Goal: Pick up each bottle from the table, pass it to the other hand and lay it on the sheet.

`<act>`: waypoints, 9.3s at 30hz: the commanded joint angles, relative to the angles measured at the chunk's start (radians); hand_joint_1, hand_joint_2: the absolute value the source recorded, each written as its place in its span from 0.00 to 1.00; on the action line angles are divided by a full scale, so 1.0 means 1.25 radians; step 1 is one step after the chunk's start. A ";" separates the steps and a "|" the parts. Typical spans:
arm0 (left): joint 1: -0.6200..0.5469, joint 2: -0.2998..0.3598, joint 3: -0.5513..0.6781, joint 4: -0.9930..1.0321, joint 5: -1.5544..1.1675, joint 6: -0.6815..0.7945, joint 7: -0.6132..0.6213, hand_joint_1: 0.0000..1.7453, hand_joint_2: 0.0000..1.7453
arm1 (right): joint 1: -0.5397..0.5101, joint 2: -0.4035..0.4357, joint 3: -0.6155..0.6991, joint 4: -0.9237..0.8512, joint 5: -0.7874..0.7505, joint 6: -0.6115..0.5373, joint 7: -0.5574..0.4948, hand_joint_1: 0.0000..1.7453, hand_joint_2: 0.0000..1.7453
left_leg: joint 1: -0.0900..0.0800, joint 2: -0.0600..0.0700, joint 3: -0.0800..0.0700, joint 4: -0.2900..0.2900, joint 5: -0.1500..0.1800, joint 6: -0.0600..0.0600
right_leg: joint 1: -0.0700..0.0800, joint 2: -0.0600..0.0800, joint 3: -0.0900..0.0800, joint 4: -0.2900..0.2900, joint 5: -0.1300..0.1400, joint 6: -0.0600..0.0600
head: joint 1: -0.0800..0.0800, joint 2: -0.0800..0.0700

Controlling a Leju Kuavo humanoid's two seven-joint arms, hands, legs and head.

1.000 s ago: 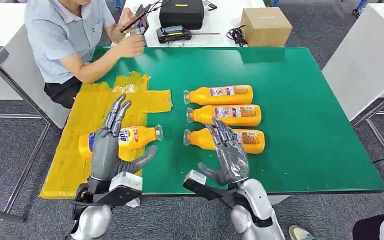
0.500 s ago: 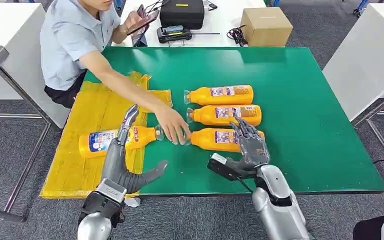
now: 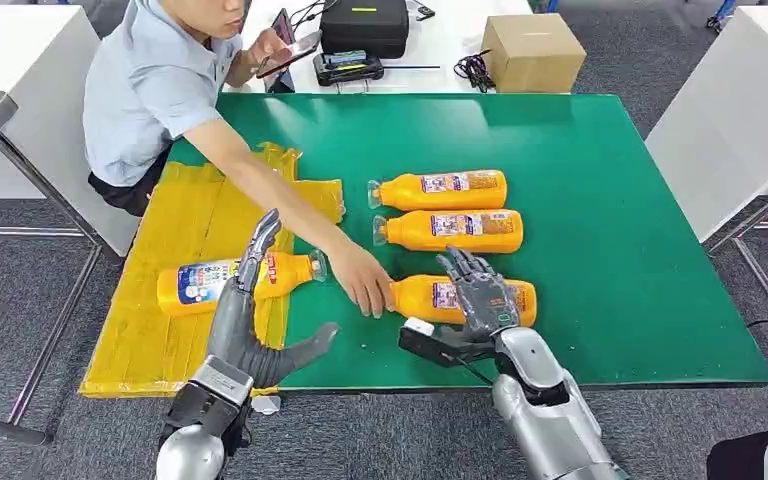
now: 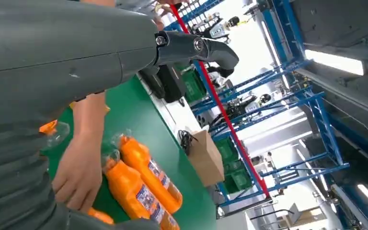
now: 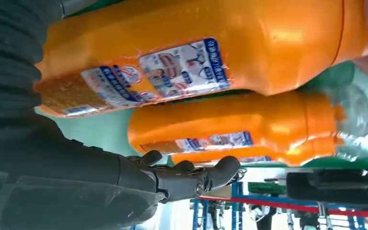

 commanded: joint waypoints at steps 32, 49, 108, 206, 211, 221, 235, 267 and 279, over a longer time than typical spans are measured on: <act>0.061 -0.003 0.012 -0.016 -0.062 -0.015 0.022 0.00 1.00 | -0.011 -0.086 0.095 0.009 0.149 0.145 0.161 0.00 1.00 | 0.001 0.000 0.002 0.000 -0.001 -0.001 | 0.001 0.000 0.002 -0.001 -0.001 -0.001 | 0.000 0.000; 0.080 -0.004 0.014 -0.031 -0.086 -0.010 0.021 0.00 1.00 | 0.010 -0.089 0.056 -0.009 0.187 0.138 0.215 0.00 1.00 | 0.000 0.000 0.004 0.000 -0.001 -0.001 | 0.000 0.000 0.004 -0.001 0.000 -0.001 | 0.000 0.000; -0.004 0.007 -0.046 0.092 -0.014 -0.030 -0.013 0.00 1.00 | -0.039 -0.075 -0.043 0.291 -0.038 0.077 0.075 1.00 1.00 | 0.001 0.001 0.021 -0.001 -0.002 -0.002 | 0.002 0.002 0.019 -0.003 0.000 -0.002 | 0.000 0.000; -0.207 -0.018 -0.030 0.535 0.489 -0.146 -0.139 1.00 1.00 | -0.048 0.020 0.120 0.096 -0.710 0.266 -0.244 0.00 1.00 | 0.001 0.003 0.007 0.000 -0.003 -0.001 | 0.001 0.003 0.006 -0.001 -0.001 -0.002 | 0.000 0.000; -0.190 -0.018 -0.015 0.483 0.505 -0.156 -0.117 1.00 1.00 | -0.048 0.032 0.088 0.149 -0.717 0.250 -0.243 0.00 1.00 | 0.001 0.003 0.007 0.000 -0.004 -0.002 | 0.001 0.003 0.007 -0.001 -0.001 -0.002 | 0.000 0.000; -0.168 -0.008 0.053 0.309 0.038 0.083 -0.015 1.00 1.00 | 0.031 0.058 -0.036 0.103 -0.690 0.217 -0.224 0.00 1.00 | 0.001 0.002 0.005 0.000 -0.003 -0.001 | 0.001 0.003 0.005 -0.001 -0.001 -0.001 | 0.000 0.000; -0.251 0.063 0.054 0.333 -0.752 0.244 0.211 1.00 1.00 | -0.035 0.084 -0.054 0.203 -0.693 0.236 -0.256 0.00 1.00 | 0.001 0.004 0.006 -0.001 -0.003 -0.002 | 0.001 0.004 0.005 -0.001 0.000 -0.002 | 0.000 0.000; -0.500 0.155 0.125 0.985 -0.823 0.170 0.367 0.00 1.00 | -0.080 0.077 -0.033 0.270 -0.712 0.239 -0.299 0.00 1.00 | 0.001 0.003 0.006 0.000 -0.002 -0.001 | 0.001 0.003 0.006 0.000 0.000 -0.002 | 0.000 0.000; -0.507 0.137 0.150 0.997 -0.823 0.157 0.345 0.00 1.00 | -0.088 0.076 -0.031 0.287 -0.706 0.233 -0.305 0.00 1.00 | 0.001 0.003 0.009 0.000 -0.001 -0.002 | 0.001 0.003 0.009 0.000 0.000 -0.002 | 0.000 0.000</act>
